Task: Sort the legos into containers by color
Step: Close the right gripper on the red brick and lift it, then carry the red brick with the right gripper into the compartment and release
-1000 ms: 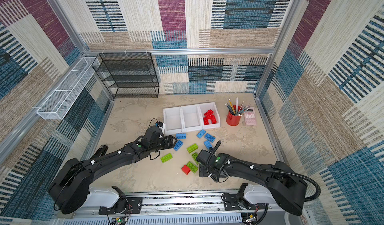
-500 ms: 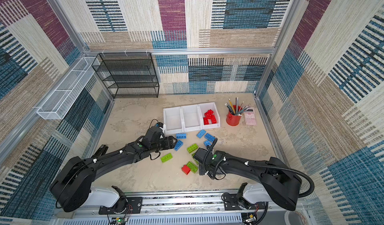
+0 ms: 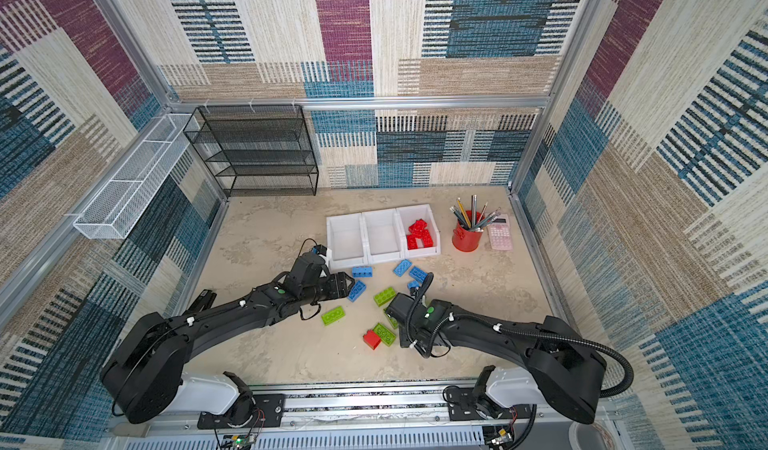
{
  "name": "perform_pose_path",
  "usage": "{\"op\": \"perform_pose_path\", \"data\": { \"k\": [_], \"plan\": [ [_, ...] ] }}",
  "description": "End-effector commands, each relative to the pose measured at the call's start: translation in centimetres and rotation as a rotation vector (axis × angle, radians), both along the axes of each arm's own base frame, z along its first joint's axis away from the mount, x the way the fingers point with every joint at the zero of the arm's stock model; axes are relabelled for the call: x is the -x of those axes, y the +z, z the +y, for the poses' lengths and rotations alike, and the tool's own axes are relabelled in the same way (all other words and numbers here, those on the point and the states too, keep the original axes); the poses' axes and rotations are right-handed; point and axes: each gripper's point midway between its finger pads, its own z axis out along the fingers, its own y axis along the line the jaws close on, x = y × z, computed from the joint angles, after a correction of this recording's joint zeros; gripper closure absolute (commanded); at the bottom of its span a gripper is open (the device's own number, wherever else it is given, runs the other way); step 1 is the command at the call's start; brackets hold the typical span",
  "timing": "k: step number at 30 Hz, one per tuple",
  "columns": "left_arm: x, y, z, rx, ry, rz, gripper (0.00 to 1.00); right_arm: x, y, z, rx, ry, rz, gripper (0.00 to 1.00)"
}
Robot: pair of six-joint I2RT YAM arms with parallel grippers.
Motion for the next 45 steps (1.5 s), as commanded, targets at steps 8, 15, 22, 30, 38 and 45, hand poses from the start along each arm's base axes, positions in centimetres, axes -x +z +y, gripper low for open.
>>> {"op": "perform_pose_path", "data": {
  "k": [8, 15, 22, 30, 38, 45],
  "plan": [
    [2.2, 0.7, 2.5, -0.06, 0.01, -0.008, 0.27, -6.1, 5.9, 2.7, -0.081, 0.046, -0.166, 0.35],
    [3.8, 1.8, 4.0, -0.056, 0.02, -0.037, 0.27, -13.6, 11.2, 3.2, -0.164, 0.03, -0.317, 0.35],
    [4.1, 1.4, 4.6, -0.053, 0.039, -0.056, 0.27, -21.9, 14.7, 2.7, -0.216, -0.028, -0.466, 0.36],
    [3.9, 0.7, 4.2, -0.056, 0.026, -0.052, 0.27, -29.6, 14.9, 0.2, -0.223, -0.09, -0.508, 0.36],
    [3.3, -0.1, 3.2, -0.073, -0.007, -0.024, 0.27, -33.8, 12.6, -1.1, -0.227, -0.125, -0.495, 0.36],
    [3.2, -0.3, 3.1, -0.073, -0.009, -0.025, 0.27, -35.9, 11.1, -1.4, -0.223, -0.132, -0.479, 0.34]
  ]
}}
